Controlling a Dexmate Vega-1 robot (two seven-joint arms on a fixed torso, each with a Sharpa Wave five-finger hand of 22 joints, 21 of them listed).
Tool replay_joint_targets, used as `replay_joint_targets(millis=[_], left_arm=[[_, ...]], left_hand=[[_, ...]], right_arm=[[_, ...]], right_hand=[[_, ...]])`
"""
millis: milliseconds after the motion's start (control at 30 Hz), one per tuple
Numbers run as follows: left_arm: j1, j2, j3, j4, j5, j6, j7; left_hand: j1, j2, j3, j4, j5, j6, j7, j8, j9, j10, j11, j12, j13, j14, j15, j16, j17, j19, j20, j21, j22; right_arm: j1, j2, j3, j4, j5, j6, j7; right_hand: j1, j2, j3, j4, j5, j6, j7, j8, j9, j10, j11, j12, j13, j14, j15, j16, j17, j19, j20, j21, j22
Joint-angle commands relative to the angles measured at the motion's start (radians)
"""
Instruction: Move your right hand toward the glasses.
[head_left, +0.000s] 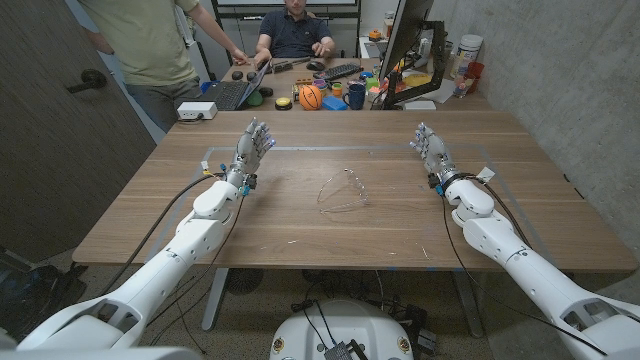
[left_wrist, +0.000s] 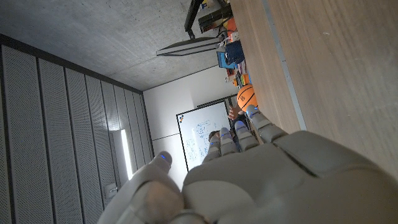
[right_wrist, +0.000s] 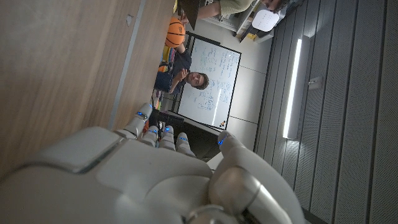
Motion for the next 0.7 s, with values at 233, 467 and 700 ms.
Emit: replay_joint_targets(millis=[233,467,700], left_arm=[[-0.001,0.000,-0.004,0.005,-0.003,-0.012,-0.008],[0.001,0.001,-0.005,0.003,-0.007,-0.011,-0.010],[0.000,0.000,-0.005,0.010,-0.008,-0.013,-0.015]], left_hand=[[0.001,0.040,0.002,0.001,0.008,-0.008,-0.001,0.006,0.005,0.000,-0.011,0.005,0.002,-0.013,-0.002,0.005,0.005,0.011,0.000,0.002,0.002],[0.001,0.040,0.000,0.001,0.009,-0.008,-0.001,0.006,0.005,0.000,-0.011,0.005,0.002,-0.013,-0.002,0.005,0.005,0.010,0.000,0.001,0.002],[0.000,0.040,-0.002,0.001,0.009,-0.006,-0.002,0.007,0.005,0.000,-0.012,0.004,0.002,-0.013,-0.003,0.005,0.005,0.011,0.001,-0.001,0.002]], right_arm=[[-0.006,0.011,0.007,0.004,0.003,0.021,-0.014],[-0.005,0.010,0.003,0.003,-0.015,0.042,-0.016],[-0.011,0.001,-0.002,-0.021,-0.065,0.077,-0.043]], right_hand=[[0.007,0.025,0.005,0.002,0.006,-0.007,-0.001,0.004,0.005,-0.008,0.002,0.004,0.002,-0.013,-0.006,0.005,0.004,-0.117,-0.019,0.013,0.005],[-0.030,-0.015,-0.033,0.013,0.001,0.001,-0.012,0.005,0.006,-0.005,0.004,0.004,0.002,-0.013,-0.011,0.008,0.008,-0.114,-0.005,0.006,0.006],[-0.091,-0.076,-0.095,0.017,0.006,0.040,-0.051,0.014,0.006,0.017,0.004,0.008,0.001,-0.002,-0.010,0.012,0.008,-0.106,0.017,-0.008,0.005]])
